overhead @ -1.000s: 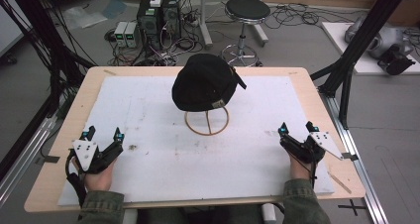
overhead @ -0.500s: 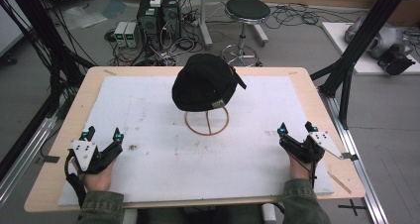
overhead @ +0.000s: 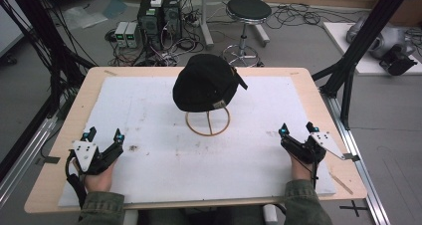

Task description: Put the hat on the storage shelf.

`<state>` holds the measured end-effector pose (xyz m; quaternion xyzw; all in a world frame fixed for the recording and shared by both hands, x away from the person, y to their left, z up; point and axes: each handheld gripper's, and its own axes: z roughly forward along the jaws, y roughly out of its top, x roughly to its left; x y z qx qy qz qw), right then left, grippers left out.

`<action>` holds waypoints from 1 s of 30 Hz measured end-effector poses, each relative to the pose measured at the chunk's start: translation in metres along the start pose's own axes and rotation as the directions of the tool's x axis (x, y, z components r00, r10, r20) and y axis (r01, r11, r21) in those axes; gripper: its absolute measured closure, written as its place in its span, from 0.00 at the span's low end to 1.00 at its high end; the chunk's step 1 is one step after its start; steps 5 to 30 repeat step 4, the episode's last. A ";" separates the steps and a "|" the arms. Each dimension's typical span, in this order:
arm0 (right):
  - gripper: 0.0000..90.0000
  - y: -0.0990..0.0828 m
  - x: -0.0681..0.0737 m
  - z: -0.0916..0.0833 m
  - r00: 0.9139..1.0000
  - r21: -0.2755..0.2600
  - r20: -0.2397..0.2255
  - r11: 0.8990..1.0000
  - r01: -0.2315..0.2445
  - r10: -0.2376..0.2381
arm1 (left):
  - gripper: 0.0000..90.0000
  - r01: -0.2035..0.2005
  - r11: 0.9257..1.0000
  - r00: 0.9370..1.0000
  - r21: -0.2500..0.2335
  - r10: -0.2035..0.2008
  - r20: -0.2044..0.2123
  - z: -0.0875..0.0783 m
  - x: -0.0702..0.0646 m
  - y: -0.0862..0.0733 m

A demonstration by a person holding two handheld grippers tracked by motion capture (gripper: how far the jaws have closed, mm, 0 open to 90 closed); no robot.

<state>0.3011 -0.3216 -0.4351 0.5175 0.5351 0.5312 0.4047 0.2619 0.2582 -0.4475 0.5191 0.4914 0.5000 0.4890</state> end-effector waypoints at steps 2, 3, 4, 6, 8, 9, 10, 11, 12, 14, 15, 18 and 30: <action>0.09 0.000 0.000 0.000 1.000 -0.002 0.002 1.000 -0.002 0.002 | 0.27 0.004 1.000 1.000 0.001 -0.004 0.002 0.000 0.000 0.000; 0.08 0.000 0.000 0.001 1.000 -0.001 0.002 1.000 -0.002 0.002 | 0.27 0.005 1.000 1.000 0.001 -0.005 0.003 0.000 0.000 0.000; 0.09 0.000 0.000 0.001 1.000 0.001 0.002 1.000 0.001 -0.001 | 0.27 0.006 1.000 1.000 0.001 -0.006 0.003 0.000 0.000 0.000; 0.09 0.000 0.000 0.001 1.000 0.001 0.002 1.000 0.001 -0.001 | 0.27 0.006 1.000 1.000 0.001 -0.006 0.003 0.000 0.000 0.000; 0.09 0.000 0.000 0.001 1.000 0.001 0.002 1.000 0.001 -0.001 | 0.27 0.006 1.000 1.000 0.001 -0.006 0.003 0.000 0.000 0.000; 0.09 0.000 0.000 0.001 1.000 0.001 0.002 1.000 0.001 -0.001 | 0.27 0.006 1.000 1.000 0.001 -0.006 0.003 0.000 0.000 0.000; 0.09 0.000 0.000 0.001 1.000 0.001 0.002 1.000 0.001 -0.001 | 0.27 0.006 1.000 1.000 0.001 -0.006 0.003 0.000 0.000 0.000; 0.09 0.000 0.000 0.001 1.000 0.001 0.002 1.000 0.001 -0.001 | 0.27 0.006 1.000 1.000 0.001 -0.006 0.003 0.000 0.000 0.000; 0.09 0.000 0.000 0.001 1.000 0.001 0.002 1.000 0.001 -0.001 | 0.27 0.006 1.000 1.000 0.001 -0.006 0.003 0.000 0.000 0.000; 0.09 0.000 0.000 0.001 1.000 0.001 0.002 1.000 0.001 -0.001 | 0.27 0.006 1.000 1.000 0.001 -0.006 0.003 0.000 0.000 0.000; 0.09 0.000 0.000 0.001 1.000 0.001 0.002 1.000 0.001 -0.001 | 0.27 0.006 1.000 1.000 0.001 -0.006 0.003 0.000 0.000 0.000; 0.09 0.000 0.000 0.001 1.000 0.001 0.002 1.000 0.001 -0.001 | 0.27 0.006 1.000 1.000 0.001 -0.006 0.003 0.000 0.000 0.000; 0.09 0.000 0.000 0.001 1.000 0.001 0.002 1.000 0.001 -0.001 | 0.27 0.006 1.000 1.000 0.001 -0.006 0.003 0.000 0.000 0.000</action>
